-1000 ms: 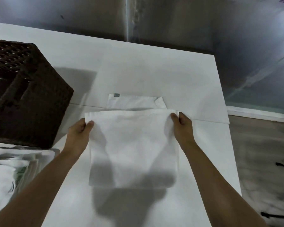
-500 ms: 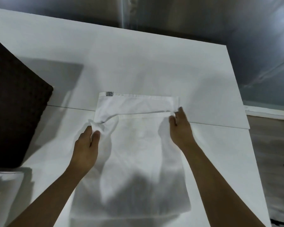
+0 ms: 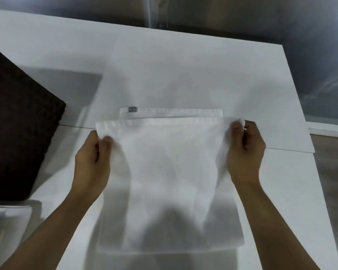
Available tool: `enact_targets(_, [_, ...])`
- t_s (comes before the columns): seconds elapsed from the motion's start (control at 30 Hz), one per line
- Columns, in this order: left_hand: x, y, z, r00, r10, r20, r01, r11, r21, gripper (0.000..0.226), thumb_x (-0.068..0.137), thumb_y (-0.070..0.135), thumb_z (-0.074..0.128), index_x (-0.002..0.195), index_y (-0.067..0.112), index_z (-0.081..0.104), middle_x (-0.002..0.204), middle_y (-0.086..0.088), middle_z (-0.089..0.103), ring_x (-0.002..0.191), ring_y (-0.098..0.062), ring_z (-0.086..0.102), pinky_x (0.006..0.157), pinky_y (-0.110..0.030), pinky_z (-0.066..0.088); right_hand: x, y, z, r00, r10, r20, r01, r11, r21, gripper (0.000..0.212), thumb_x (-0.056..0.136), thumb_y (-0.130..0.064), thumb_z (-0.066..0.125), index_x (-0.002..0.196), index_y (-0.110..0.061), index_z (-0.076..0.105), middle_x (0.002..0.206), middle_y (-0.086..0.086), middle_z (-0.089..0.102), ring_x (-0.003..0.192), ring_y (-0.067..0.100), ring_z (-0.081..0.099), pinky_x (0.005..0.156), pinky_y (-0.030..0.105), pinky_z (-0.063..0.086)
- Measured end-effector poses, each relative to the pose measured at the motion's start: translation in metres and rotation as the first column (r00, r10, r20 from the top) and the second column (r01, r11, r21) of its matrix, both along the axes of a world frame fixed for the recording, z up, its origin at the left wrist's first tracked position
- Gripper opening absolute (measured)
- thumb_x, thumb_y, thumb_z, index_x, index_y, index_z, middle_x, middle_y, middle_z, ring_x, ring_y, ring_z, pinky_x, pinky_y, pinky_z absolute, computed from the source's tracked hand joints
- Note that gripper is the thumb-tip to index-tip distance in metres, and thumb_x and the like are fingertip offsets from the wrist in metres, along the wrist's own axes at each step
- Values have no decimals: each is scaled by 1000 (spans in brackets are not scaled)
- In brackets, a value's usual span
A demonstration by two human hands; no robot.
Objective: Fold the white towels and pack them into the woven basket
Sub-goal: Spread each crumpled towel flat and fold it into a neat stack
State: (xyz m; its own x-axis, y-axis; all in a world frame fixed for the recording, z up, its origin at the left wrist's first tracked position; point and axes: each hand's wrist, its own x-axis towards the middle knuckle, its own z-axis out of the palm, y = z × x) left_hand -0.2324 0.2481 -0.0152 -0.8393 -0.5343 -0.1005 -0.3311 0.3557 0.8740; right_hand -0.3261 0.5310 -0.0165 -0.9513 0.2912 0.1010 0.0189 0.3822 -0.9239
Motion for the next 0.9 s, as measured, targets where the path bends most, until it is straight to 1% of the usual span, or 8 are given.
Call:
enact_targets(0.13, [-33,-13,15,998,-6,-70,3,999,-43,37,106,29,45,95,-6,45,79,-29,46,62,-28,41,49,-31,38,-33,-1,10,1000,-21,7,21,1000,-1,24,105,-30,51,86,-16,56,63,-6,42,56,5,37,54,20,34])
enact_targets(0.2, [-59,-22,6,999,-13,-31,11,998,-69,37,105,32,45,96,-3,47,80,-25,50,65,-28,45,55,-35,40,-57,0,3,999,-24,28,23,999,41,26,104,-33,50,87,-14,56,64,-7,43,57,5,39,57,23,34])
enact_targets(0.27, [-84,-30,-14,999,-3,40,7,994,-112,28,103,35,48,99,8,50,82,-8,56,66,-18,51,55,-21,40,-78,-1,-11,994,-15,107,4,995,103,22,104,-35,49,101,-16,58,69,-10,50,63,3,48,66,26,38])
enact_targets(0.33, [-92,-35,-33,994,-1,113,17,990,-140,30,100,39,54,123,20,51,109,-3,62,89,-19,61,73,-20,47,-84,-1,-30,967,13,253,-56,985,163,32,101,-37,53,130,-23,51,93,-5,60,87,12,58,80,30,43])
enact_targets(0.4, [-80,-37,-51,981,-52,184,113,935,-335,50,98,37,59,142,20,42,132,-8,55,115,-29,56,99,-38,44,-74,3,-49,958,21,285,-107,952,288,53,96,-35,58,145,-26,38,123,5,56,110,24,55,94,38,45])
enact_targets(0.53, [-24,-9,-67,954,-216,206,298,720,-627,49,102,31,51,148,20,41,152,-9,43,135,-32,43,110,-46,35,-33,7,-73,989,147,23,-136,825,548,55,95,-23,60,147,-15,44,140,9,52,125,29,51,105,40,40])
enact_targets(0.73, [49,38,-87,873,-427,237,457,545,-703,52,101,25,46,152,15,42,164,-12,27,152,-35,22,119,-53,27,19,-4,-102,911,406,78,-331,604,725,56,103,-33,53,155,-17,40,161,7,39,151,23,31,124,45,23])
enact_targets(0.9, [73,42,-94,849,-427,311,513,527,-678,58,102,31,43,158,22,29,167,-9,18,155,-31,12,122,-53,21,30,4,-111,904,412,115,-355,573,739,56,104,-37,50,157,-19,37,164,7,33,155,22,22,125,48,19])
